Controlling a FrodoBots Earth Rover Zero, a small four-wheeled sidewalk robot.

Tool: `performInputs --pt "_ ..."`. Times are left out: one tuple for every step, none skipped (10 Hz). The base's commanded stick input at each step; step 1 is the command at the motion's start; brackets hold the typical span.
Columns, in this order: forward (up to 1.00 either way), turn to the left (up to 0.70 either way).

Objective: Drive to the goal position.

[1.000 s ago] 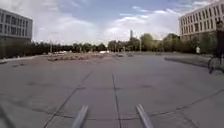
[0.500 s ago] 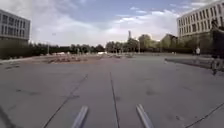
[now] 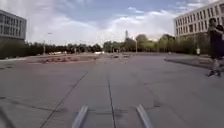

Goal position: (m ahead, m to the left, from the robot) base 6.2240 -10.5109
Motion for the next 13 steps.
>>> performInputs --pt "0.70 -0.14" --pt "0.70 -0.14" --pt "0.70 -0.14" --pt "0.70 -0.14" --pt "0.70 -0.14" --pt "0.70 -0.14" --pt "0.70 -0.14" --pt "0.70 -0.14" --pt "0.70 -0.14" --pt "0.70 -0.14" --pt "0.70 -0.14" --pt "0.70 -0.14" --pt "0.70 -0.14"
